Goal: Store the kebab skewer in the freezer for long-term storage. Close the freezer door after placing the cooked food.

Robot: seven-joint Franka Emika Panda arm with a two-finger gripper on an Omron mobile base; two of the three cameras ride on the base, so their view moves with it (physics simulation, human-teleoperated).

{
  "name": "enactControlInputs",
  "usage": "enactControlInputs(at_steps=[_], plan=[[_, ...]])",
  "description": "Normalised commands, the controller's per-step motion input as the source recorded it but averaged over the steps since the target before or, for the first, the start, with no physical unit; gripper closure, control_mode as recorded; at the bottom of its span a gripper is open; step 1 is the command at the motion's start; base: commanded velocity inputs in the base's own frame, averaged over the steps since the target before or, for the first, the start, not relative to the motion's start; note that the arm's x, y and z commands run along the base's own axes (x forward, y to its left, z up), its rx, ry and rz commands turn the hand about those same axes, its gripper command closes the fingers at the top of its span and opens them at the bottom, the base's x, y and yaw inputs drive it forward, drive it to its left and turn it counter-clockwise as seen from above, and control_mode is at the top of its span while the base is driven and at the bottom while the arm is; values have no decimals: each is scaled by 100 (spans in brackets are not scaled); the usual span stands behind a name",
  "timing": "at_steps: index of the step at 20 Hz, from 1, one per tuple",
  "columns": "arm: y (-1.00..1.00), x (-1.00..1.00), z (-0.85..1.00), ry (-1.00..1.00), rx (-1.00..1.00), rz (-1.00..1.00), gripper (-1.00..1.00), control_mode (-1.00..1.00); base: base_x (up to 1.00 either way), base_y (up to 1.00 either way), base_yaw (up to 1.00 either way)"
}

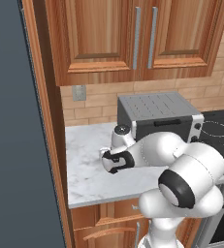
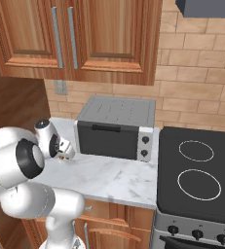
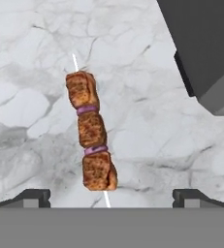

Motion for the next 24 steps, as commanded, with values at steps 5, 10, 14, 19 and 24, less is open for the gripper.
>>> enactControlInputs(at_steps=[5, 10, 14, 19, 24], plan=[[0, 11, -8, 0, 0, 0, -100, -100, 0, 0, 0], [0, 13, -13, 0, 0, 0, -100, -100, 0, 0, 0], [0, 12, -16, 0, 0, 0, -100, -100, 0, 0, 0], [0, 12, -17, 0, 0, 0, -100, -100, 0, 0, 0], [3, 7, -11, 0, 0, 0, -100, -100, 0, 0, 0]])
